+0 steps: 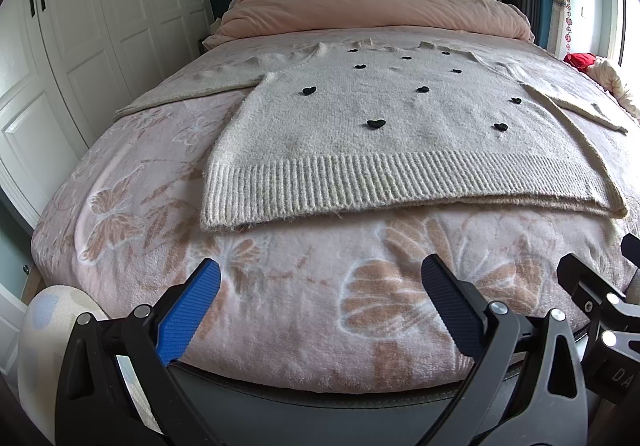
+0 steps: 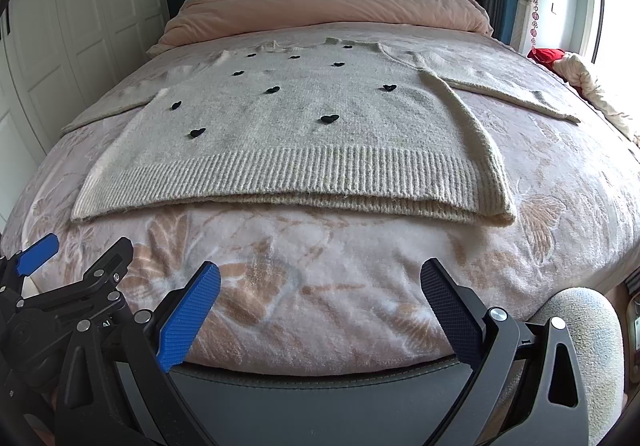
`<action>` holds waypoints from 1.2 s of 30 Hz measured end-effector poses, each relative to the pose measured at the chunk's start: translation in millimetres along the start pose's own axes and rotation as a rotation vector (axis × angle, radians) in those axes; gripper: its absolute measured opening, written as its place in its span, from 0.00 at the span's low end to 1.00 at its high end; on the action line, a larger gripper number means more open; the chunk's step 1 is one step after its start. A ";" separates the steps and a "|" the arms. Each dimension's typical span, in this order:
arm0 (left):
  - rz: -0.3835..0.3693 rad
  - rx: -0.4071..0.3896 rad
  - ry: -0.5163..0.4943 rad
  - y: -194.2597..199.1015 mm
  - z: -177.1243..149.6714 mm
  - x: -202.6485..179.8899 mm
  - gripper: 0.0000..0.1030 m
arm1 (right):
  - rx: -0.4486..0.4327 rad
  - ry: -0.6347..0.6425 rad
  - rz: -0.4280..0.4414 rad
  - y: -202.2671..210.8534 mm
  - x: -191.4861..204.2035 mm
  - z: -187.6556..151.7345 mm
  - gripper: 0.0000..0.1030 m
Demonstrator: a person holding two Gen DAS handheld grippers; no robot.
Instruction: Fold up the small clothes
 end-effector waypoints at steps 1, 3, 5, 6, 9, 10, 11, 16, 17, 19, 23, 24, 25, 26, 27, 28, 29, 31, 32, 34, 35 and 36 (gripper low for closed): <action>0.001 0.001 -0.001 -0.3 -0.1 -0.2 0.95 | 0.001 -0.001 0.000 0.0 -0.1 0.0 0.95; 0.001 0.001 -0.002 -1.0 -0.7 -0.6 0.95 | 0.003 -0.002 0.000 0.1 0.2 -0.8 0.95; 0.003 0.000 -0.003 -1.2 -0.9 -0.7 0.95 | 0.004 -0.001 0.001 -0.4 0.7 -0.9 0.95; 0.001 0.001 -0.002 -1.2 -0.7 -0.7 0.95 | 0.004 -0.002 0.001 -0.2 0.6 -1.8 0.95; 0.003 0.001 -0.003 -1.3 -1.0 -1.4 0.95 | 0.005 -0.001 0.001 -0.4 0.6 -0.6 0.95; 0.003 0.000 -0.004 -1.4 -1.2 -1.3 0.95 | 0.005 -0.001 0.000 -0.4 0.5 -1.0 0.95; 0.002 0.001 -0.004 -1.3 -1.0 -1.5 0.95 | 0.004 -0.002 0.001 -0.3 0.3 -0.6 0.95; 0.003 0.001 -0.005 -1.3 -1.5 -2.0 0.95 | 0.007 -0.002 0.003 -1.1 1.1 -2.0 0.95; 0.003 0.001 -0.004 -1.2 -1.4 -2.0 0.95 | 0.007 -0.002 0.003 -1.2 1.2 -2.4 0.95; 0.005 0.002 -0.004 -1.5 -1.4 -1.8 0.95 | 0.011 -0.003 0.005 -1.1 1.4 -2.7 0.95; -0.025 0.010 0.024 -0.2 1.7 2.6 0.95 | 0.005 0.001 0.006 1.2 -2.8 3.6 0.95; -0.034 0.015 0.030 -0.2 4.3 4.4 0.95 | 0.001 -0.001 0.002 1.3 -6.8 7.5 0.95; -0.042 0.024 0.037 -0.6 7.1 6.3 0.95 | -0.004 -0.012 0.008 1.0 -13.6 13.5 0.95; -0.056 0.043 0.047 -1.3 11.3 8.7 0.95 | -0.012 -0.029 0.019 0.3 -22.8 22.0 0.95; -0.062 0.053 0.054 -1.6 15.1 10.4 0.95 | -0.023 -0.053 0.020 -0.9 -35.2 31.7 0.95; -0.065 0.061 0.063 -2.0 20.8 12.9 0.95 | -0.032 -0.085 0.018 -3.8 -52.0 44.2 0.95; -0.067 0.062 0.068 -1.8 25.9 14.0 0.95 | -0.040 -0.115 0.014 -7.9 -70.3 57.9 0.95; -0.061 0.050 0.070 -2.4 41.8 15.3 0.95 | -0.049 -0.183 -0.020 -21.1 -117.8 85.9 0.95; -0.061 0.045 0.067 -4.2 49.8 14.4 0.95 | -0.060 -0.224 -0.045 -29.3 -147.3 101.1 0.95; -0.051 0.044 0.061 -12.3 69.0 11.7 0.95 | -0.072 -0.302 -0.095 -46.6 -205.4 128.4 0.95; -0.050 0.049 0.060 -18.0 77.9 9.7 0.95 | -0.076 -0.334 -0.121 -55.0 -233.0 141.0 0.95; -0.044 0.055 0.062 -27.0 90.3 7.6 0.95 | -0.080 -0.366 -0.148 -63.5 -259.5 153.2 0.95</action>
Point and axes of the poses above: each gripper's, at about its wrist camera, not at the fingertips, and y roughly against the way its jaws point, x to its left, z to its top, the point moved 8 cm from there along -y, roughly the way its jaws point, and after that the axes turned 1 degree about -x, right-handed, at the moved point
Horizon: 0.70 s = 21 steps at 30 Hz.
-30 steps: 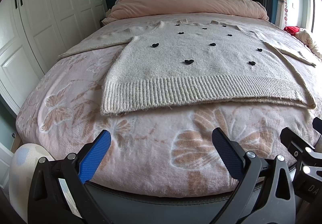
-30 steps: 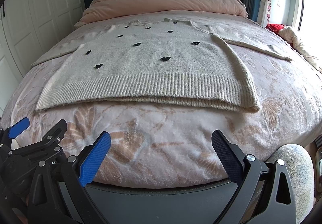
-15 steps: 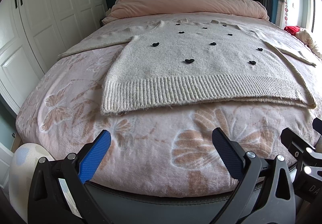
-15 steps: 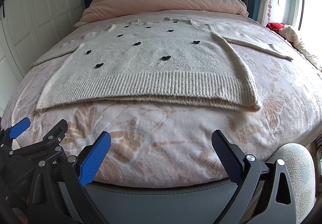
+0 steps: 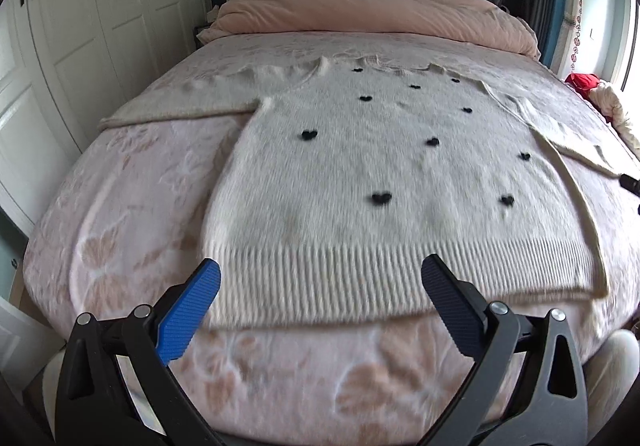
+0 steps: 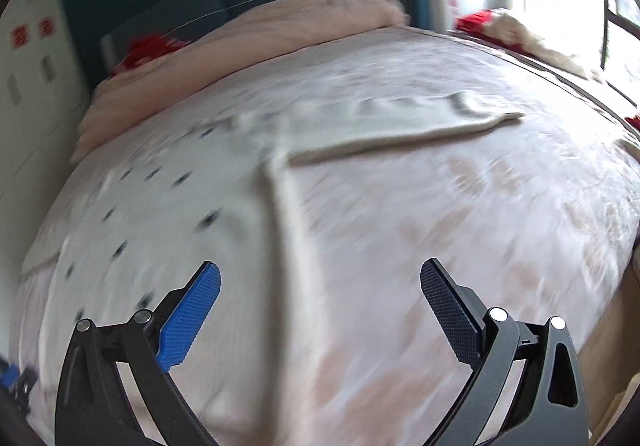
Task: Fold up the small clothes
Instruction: 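Reach the right tool to a sweater sleeve cuff and close on it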
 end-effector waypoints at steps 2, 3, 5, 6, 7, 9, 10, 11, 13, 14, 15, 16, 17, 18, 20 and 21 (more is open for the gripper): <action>-0.004 0.001 0.004 -12.4 18.3 -5.9 0.95 | -0.022 -0.051 -0.057 -25.6 -38.7 40.9 0.95; 0.003 -0.007 0.006 -19.8 30.2 -9.6 0.95 | -0.033 -0.068 -0.078 -35.8 -54.4 57.0 0.95; 0.000 -0.023 -0.004 -32.7 50.5 -20.0 0.95 | -0.030 -0.092 -0.109 -64.2 -83.6 89.2 0.95; 0.004 -0.030 -0.010 -37.4 58.4 -25.3 0.95 | -0.026 -0.102 -0.129 -77.6 -95.7 101.4 0.95; 0.010 -0.037 -0.017 -42.7 66.4 -30.4 0.95 | -0.016 -0.119 -0.150 -93.9 -109.6 113.8 0.95; 0.010 -0.039 -0.036 -54.7 81.7 -43.3 0.95 | -0.002 -0.163 -0.180 -118.2 -134.2 129.9 0.95; 0.014 -0.036 -0.042 -60.3 87.4 -48.0 0.95 | 0.016 -0.195 -0.189 -133.6 -146.4 134.7 0.95; 0.017 -0.033 -0.047 -65.7 91.9 -52.6 0.95 | 0.037 -0.229 -0.202 -147.3 -157.6 136.5 0.95; 0.020 -0.028 -0.053 -77.4 99.7 -61.7 0.95 | 0.072 -0.293 -0.225 -172.3 -176.3 133.7 0.95; 0.021 -0.023 -0.055 -82.9 101.9 -65.7 0.95 | 0.086 -0.322 -0.235 -180.6 -184.1 131.6 0.95; 0.018 -0.018 -0.058 -87.2 102.5 -68.6 0.95 | 0.097 -0.349 -0.238 -188.1 -189.9 129.4 0.95; 0.019 -0.012 -0.061 -91.4 103.4 -70.8 0.95 | 0.102 -0.380 -0.233 -194.4 -194.7 127.3 0.87; 0.017 -0.007 -0.063 -94.9 103.3 -72.3 0.95 | 0.093 -0.401 -0.222 -197.1 -196.4 126.9 0.82; 0.010 -0.005 -0.064 -96.1 101.9 -73.8 0.95 | 0.075 -0.405 -0.215 -197.4 -194.9 128.9 0.67; 0.007 -0.005 -0.070 -97.9 100.6 -74.2 0.95 | 0.083 -0.412 -0.157 -200.2 -187.3 134.3 0.19; 0.005 -0.008 -0.073 -98.1 100.5 -73.5 0.95 | 0.077 -0.421 -0.129 -199.2 -181.4 138.6 0.13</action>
Point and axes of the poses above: each gripper's, at about its wrist camera, not at the fingertips, and y roughly against the way its jaws point, x to its left, z to its top, the point moved 8 cm from there along -y, roughly the way its jaws point, and after that the axes turned 1 degree about -x, right-handed, at the moved point
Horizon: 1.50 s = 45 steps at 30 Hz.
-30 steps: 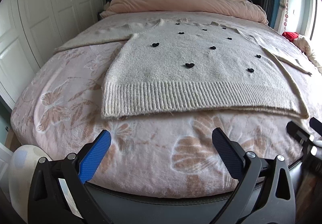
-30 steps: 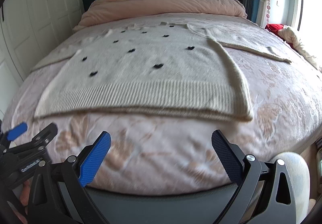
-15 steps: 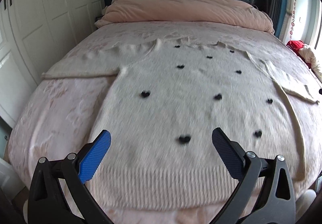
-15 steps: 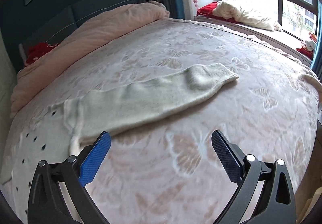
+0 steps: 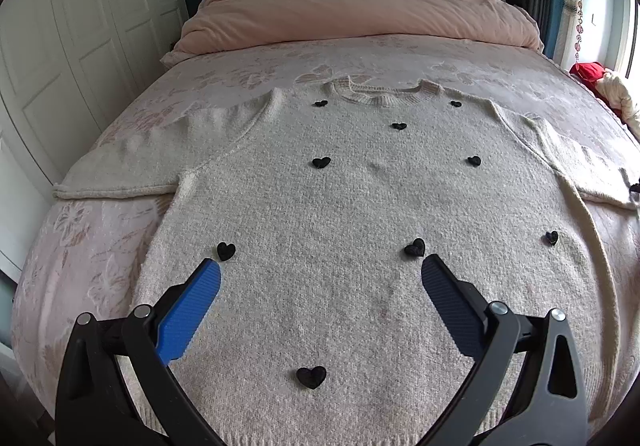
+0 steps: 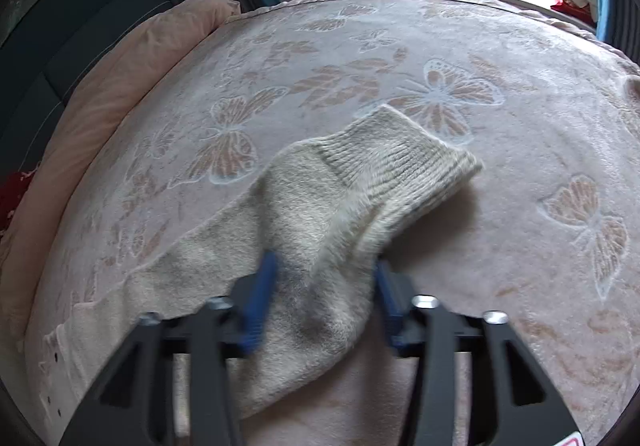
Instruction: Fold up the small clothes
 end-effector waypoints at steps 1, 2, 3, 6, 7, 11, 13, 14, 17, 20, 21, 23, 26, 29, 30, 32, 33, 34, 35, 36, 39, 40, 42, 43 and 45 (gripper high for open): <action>-0.001 -0.002 -0.004 0.6 -0.5 1.2 0.95 | -0.037 -0.001 0.040 10.7 10.1 5.3 0.13; -0.001 -0.004 -0.005 1.7 -1.0 2.8 0.95 | -0.078 0.011 0.090 24.5 24.6 11.1 0.13; -0.003 -0.006 -0.003 2.5 -0.9 4.5 0.95 | -0.108 0.030 0.128 37.5 40.5 15.0 0.12; -0.014 -0.014 0.013 8.7 -1.0 13.4 0.95 | -0.174 0.123 0.306 89.1 115.1 18.0 0.12; -0.015 -0.017 0.020 11.0 -1.0 17.1 0.95 | -0.186 0.170 0.373 108.8 148.3 13.7 0.12; -0.028 -0.021 0.058 22.8 -1.9 33.2 0.95 | -0.166 0.371 0.635 180.2 283.1 -38.6 0.13; -0.042 -0.023 0.084 29.3 -3.2 42.1 0.95 | -0.115 0.476 0.750 205.9 345.3 -87.6 0.17; -0.045 -0.025 0.094 32.0 -3.8 46.5 0.95 | -0.076 0.523 0.797 213.5 372.1 -116.5 0.18; -0.065 -0.025 0.122 36.4 -3.6 59.6 0.95 | 0.003 0.686 0.835 221.9 426.6 -204.8 0.48; -0.112 -0.028 0.160 37.6 4.6 72.3 0.95 | 0.011 0.745 0.835 225.8 425.2 -248.0 0.52; -0.139 -0.028 0.178 35.2 10.5 77.1 0.95 | 0.023 0.722 0.825 221.1 412.6 -252.1 0.55; -0.211 -0.016 0.231 24.6 23.7 83.0 0.95 | 0.072 0.649 0.769 201.3 378.1 -255.5 0.57; -0.312 0.031 0.355 -13.7 48.7 85.1 0.95 | 0.118 0.584 0.608 162.2 323.6 -255.8 0.59; -0.328 0.089 0.410 -68.9 72.3 70.9 0.95 | 0.196 0.493 0.529 127.2 286.5 -254.3 0.59; -0.320 0.100 0.408 -82.3 76.5 64.4 0.95 | 0.215 0.461 0.521 120.0 278.7 -257.1 0.59; -0.313 0.139 0.420 -110.2 81.2 53.1 0.95 | 0.255 0.391 0.519 100.6 268.0 -254.9 0.59; -0.312 0.168 0.437 -126.9 81.5 45.9 0.94 | 0.269 0.368 0.515 91.7 267.6 -255.3 0.59; -0.306 0.189 0.449 -136.6 81.9 43.4 0.85 | 0.288 0.340 0.518 82.9 267.5 -253.4 0.59; -0.312 0.216 0.458 -144.7 81.0 39.8 0.67 | 0.299 0.312 0.521 75.1 268.9 -251.1 0.59; -0.316 0.229 0.453 -151.4 81.7 35.3 0.56 | 0.308 0.280 0.527 66.7 268.9 -248.2 0.59; -0.305 0.212 0.445 -156.5 88.4 32.1 0.11 | 0.274 0.227 0.548 49.4 273.2 -236.9 0.54; -0.286 0.192 0.433 -154.4 92.7 34.4 0.00 | 0.247 0.223 0.558 49.9 276.6 -229.4 0.22; -0.269 0.124 0.435 -142.7 104.2 43.7 0.00 | 0.201 0.210 0.598 56.2 284.3 -212.8 0.08; -0.262 0.089 0.437 -134.8 109.2 49.6 0.00 | 0.154 0.208 0.625 67.2 282.6 -202.6 0.08; -0.239 0.068 0.427 -131.4 109.7 60.3 0.00 | 0.088 0.249 0.621 76.9 278.8 -194.0 0.07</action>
Point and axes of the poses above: each gripper's, at about its wrist camera, not at the fingertips, and y roughly against the way its jaws point, x to its left, z to its top, the point moved 8 cm from there along -y, roughly the way its jaws point, and after that the axes turned 1 degree about -x, right-handed, at the moved point
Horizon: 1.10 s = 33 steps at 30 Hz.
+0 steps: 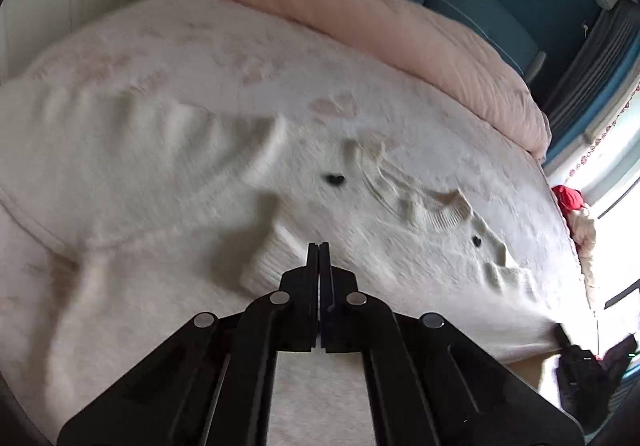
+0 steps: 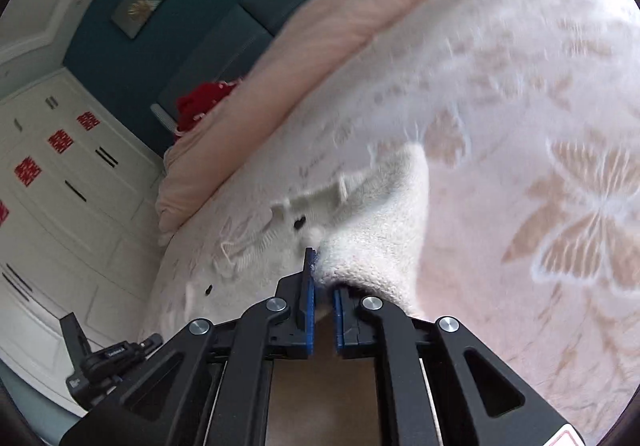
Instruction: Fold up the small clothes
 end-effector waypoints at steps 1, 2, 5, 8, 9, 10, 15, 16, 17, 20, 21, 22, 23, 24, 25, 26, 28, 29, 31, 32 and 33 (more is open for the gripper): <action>0.016 0.021 -0.010 -6.0 -2.7 4.9 0.00 | 0.021 0.015 -0.041 -5.6 -7.3 -4.5 0.08; 0.039 0.056 -0.015 -14.6 -8.2 11.8 0.00 | 0.080 0.012 -0.094 -16.5 -22.7 -15.1 0.08; -0.018 0.126 0.059 -23.6 -25.5 23.7 0.00 | 0.169 -0.055 -0.110 -28.5 -49.6 -35.9 0.06; -0.107 0.113 0.106 -13.4 -27.8 17.5 0.11 | 0.142 -0.048 -0.104 -20.8 -44.1 -29.4 0.10; -0.116 0.122 0.117 -14.9 -29.2 13.5 0.20 | 0.146 -0.040 -0.110 -19.6 -44.4 -29.8 0.10; -0.109 0.134 0.134 -18.8 -29.7 11.3 0.45 | 0.150 -0.030 -0.119 -19.5 -43.6 -30.3 0.11; -0.070 0.155 0.198 -44.6 -25.5 6.6 0.45 | 0.141 -0.021 -0.114 -17.1 -38.4 -37.0 0.18; -0.054 0.170 0.187 -50.1 -26.5 6.7 0.07 | 0.143 -0.017 -0.117 -18.6 -39.7 -37.8 0.18; -0.055 0.180 0.187 -51.8 -26.7 7.6 0.09 | 0.140 -0.020 -0.113 -20.1 -39.2 -37.9 0.18; -0.052 0.107 0.182 -36.7 -20.1 10.7 0.09 | 0.085 -0.005 -0.108 -8.3 -38.5 -29.7 0.15; -0.034 0.095 0.171 -33.4 -20.5 13.7 0.09 | 0.078 0.008 -0.121 -5.9 -39.4 -28.5 0.13; -0.022 0.098 0.164 -34.8 -23.1 17.7 0.09 | 0.099 0.030 -0.157 -8.3 -43.2 -32.2 0.12; -0.003 0.119 0.157 -40.2 -28.2 22.3 0.09 | 0.137 0.049 -0.200 -13.5 -49.0 -38.1 0.10; 0.000 0.149 0.157 -49.8 -36.6 27.0 0.09 | 0.161 0.052 -0.217 -16.2 -52.7 -43.0 0.09; -0.023 0.139 0.153 -50.5 -38.1 28.0 0.11 | 0.151 0.046 -0.214 -11.7 -51.6 -41.8 0.09; -0.038 0.131 0.148 -47.9 -36.8 27.4 0.12 | 0.143 0.057 -0.224 -4.5 -47.3 -38.9 0.09; -0.067 0.129 0.153 -41.5 -32.9 26.7 0.14 | 0.111 0.068 -0.222 11.2 -34.7 -34.7 0.13; -0.077 0.128 0.154 -37.7 -31.3 27.4 0.15 | 0.089 0.072 -0.211 19.4 -28.2 -32.5 0.15; -0.090 0.117 0.142 -24.7 -29.0 32.4 0.15 | 0.054 0.119 -0.220 28.8 -15.4 -27.2 0.18; -0.095 0.109 0.138 -17.6 -29.0 36.0 0.15 | 0.056 0.159 -0.241 26.8 -11.4 -24.7 0.18; -0.096 0.093 0.130 -6.7 -29.1 43.5 0.15 | 0.063 0.196 -0.268 20.8 -10.7 -23.6 0.18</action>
Point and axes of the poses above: each gripper's, at about its wrist camera, not at the fingertips, and y roughly against the way its jaws point, x to its left, z to its top, the point moved 8 cm from there along -y, roughly the way its jaws point, and after that the axes turned 1 degree about -x, right-handed, at the moved point
